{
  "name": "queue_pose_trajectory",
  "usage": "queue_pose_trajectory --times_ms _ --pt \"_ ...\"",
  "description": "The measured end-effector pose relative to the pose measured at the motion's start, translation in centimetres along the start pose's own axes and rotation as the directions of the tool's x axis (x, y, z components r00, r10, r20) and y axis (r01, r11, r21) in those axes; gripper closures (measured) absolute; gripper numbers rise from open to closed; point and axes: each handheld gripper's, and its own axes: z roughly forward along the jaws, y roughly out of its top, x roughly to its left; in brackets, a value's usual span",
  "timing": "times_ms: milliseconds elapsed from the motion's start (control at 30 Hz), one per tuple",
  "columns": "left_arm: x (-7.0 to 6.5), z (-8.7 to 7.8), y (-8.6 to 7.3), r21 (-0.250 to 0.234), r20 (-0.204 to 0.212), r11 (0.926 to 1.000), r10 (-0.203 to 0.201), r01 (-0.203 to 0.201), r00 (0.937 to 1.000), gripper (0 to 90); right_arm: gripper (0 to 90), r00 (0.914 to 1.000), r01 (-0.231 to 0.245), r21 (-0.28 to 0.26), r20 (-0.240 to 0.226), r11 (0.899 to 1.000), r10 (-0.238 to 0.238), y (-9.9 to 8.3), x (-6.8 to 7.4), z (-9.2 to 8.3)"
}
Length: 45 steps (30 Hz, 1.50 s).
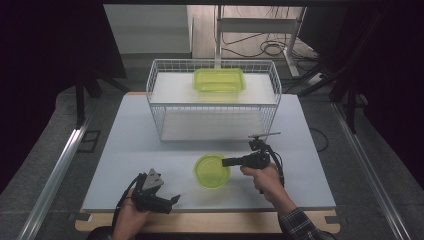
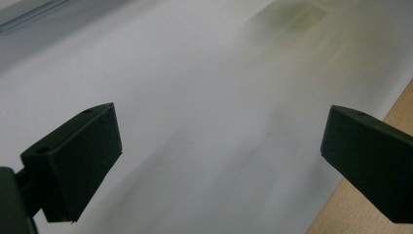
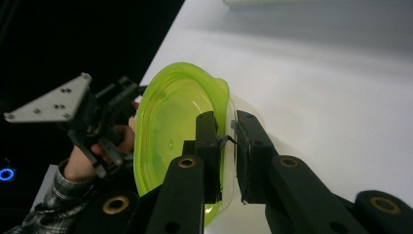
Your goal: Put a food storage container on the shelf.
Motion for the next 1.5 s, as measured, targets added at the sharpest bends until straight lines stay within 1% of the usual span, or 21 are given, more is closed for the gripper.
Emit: queue_pose_trajectory --times_ms 167,300,533,867,1033,1233,1500 --pt "0.1 -0.1 0.0 -0.001 0.005 1.0000 -0.008 0.008 1.0000 1.4 80.7 0.9998 0.011 -0.040 -0.017 0.999 -0.012 0.6 0.4 -0.9" --pt "0.1 -0.1 0.1 0.006 0.010 0.9999 -0.013 0.013 0.9999 1.7 80.7 0.9994 0.033 -0.066 -0.008 0.997 -0.033 1.0 0.7 -1.6" --pt "0.0 -0.1 0.1 0.009 0.015 0.9998 -0.017 0.017 0.9997 1.8 80.7 0.9994 0.029 -0.094 -0.014 0.995 -0.031 1.8 1.2 -2.7" --pt "0.0 0.0 0.1 0.015 0.026 0.9996 -0.023 0.022 0.9994 2.1 80.7 0.9993 0.034 -0.129 -0.010 0.991 -0.036 3.5 2.5 -4.2" --pt "0.0 0.0 0.1 0.021 0.028 0.9996 -0.022 0.021 0.9994 2.1 80.7 0.9988 0.044 -0.159 -0.014 0.986 -0.047 4.6 3.3 -5.2" --pt "0.0 0.0 0.1 0.022 0.029 0.9996 -0.020 0.019 0.9994 2.1 80.7 0.9982 0.057 -0.192 -0.007 0.980 -0.060 5.8 4.2 -6.4" --pt "0.1 0.0 0.1 0.013 0.035 0.9996 -0.025 0.025 0.9991 2.0 80.7 0.9979 0.059 -0.234 -0.010 0.971 -0.063 7.3 5.3 -7.8"
